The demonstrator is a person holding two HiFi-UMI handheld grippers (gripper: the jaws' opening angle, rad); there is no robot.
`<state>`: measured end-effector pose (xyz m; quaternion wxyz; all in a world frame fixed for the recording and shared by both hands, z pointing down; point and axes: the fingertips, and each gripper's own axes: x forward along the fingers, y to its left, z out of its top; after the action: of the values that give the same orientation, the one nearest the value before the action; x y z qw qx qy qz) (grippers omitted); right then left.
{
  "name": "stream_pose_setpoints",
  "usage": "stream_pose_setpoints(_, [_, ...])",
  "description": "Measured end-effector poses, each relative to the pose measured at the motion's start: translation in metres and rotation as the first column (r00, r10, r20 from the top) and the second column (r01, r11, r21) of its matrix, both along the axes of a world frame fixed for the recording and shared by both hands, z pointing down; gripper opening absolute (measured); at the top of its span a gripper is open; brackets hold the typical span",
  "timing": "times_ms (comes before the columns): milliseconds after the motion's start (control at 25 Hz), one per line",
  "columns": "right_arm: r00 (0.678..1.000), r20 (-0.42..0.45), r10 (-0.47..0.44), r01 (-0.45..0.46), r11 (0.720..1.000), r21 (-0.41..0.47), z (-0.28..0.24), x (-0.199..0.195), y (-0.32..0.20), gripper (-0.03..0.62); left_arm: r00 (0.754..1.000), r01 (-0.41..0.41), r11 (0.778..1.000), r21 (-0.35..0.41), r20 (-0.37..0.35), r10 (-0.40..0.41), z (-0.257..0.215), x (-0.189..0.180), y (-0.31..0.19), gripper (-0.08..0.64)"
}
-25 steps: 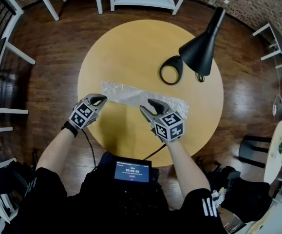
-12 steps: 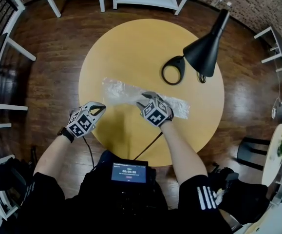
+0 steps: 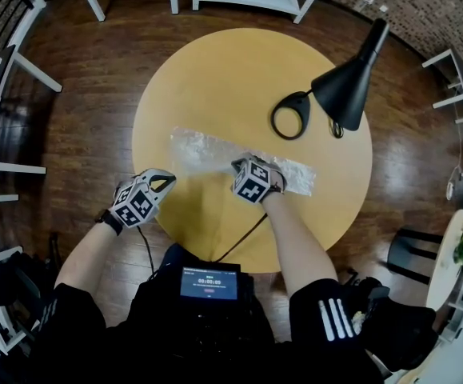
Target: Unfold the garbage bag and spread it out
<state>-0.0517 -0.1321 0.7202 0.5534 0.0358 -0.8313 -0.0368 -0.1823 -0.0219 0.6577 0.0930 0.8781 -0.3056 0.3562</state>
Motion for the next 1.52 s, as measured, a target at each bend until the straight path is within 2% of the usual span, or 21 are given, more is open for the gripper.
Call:
stream_pose_setpoints(160, [0.999, 0.036, 0.014, -0.014, 1.000, -0.002, -0.009, 0.001, 0.008, 0.018, 1.000, 0.014, 1.000, 0.002, 0.012, -0.014, 0.002, -0.004, 0.001, 0.000])
stream_pose_setpoints(320, [0.994, 0.092, 0.053, -0.050, 0.998, -0.035, -0.022, 0.002, 0.024, 0.018, 0.999, 0.034, 0.999, -0.009, 0.025, -0.034, 0.007, -0.012, 0.003, 0.000])
stream_pose_setpoints(480, [0.992, 0.108, 0.068, -0.060, 0.995, -0.074, -0.025, 0.005, 0.053, 0.018, 0.998, 0.047, 0.998, -0.033, 0.044, -0.046, 0.017, -0.020, 0.011, 0.000])
stream_pose_setpoints(920, [0.991, 0.078, 0.105, -0.089, 0.978, -0.188, 0.005, 0.011, 0.133, 0.018, 0.990, -0.007, 0.991, -0.135, 0.136, 0.026, 0.056, -0.026, 0.046, 0.000])
stream_pose_setpoints(1120, [0.994, 0.038, 0.103, -0.092, 0.972, -0.216, 0.027, 0.016, 0.150, 0.019, 0.986, -0.034, 0.977, -0.209, 0.152, 0.067, 0.076, -0.023, 0.064, 0.000])
stream_pose_setpoints(1400, [0.997, -0.018, 0.071, -0.073, 0.971, -0.230, 0.048, 0.020, 0.158, 0.020, 0.982, -0.053, 0.960, -0.274, 0.158, 0.100, 0.084, -0.020, 0.073, 0.005])
stream_pose_setpoints(1520, [0.997, -0.011, 0.073, -0.074, 0.971, -0.228, 0.050, 0.020, 0.159, 0.020, 0.984, -0.048, 0.958, -0.283, 0.151, 0.094, 0.078, -0.023, 0.072, 0.046])
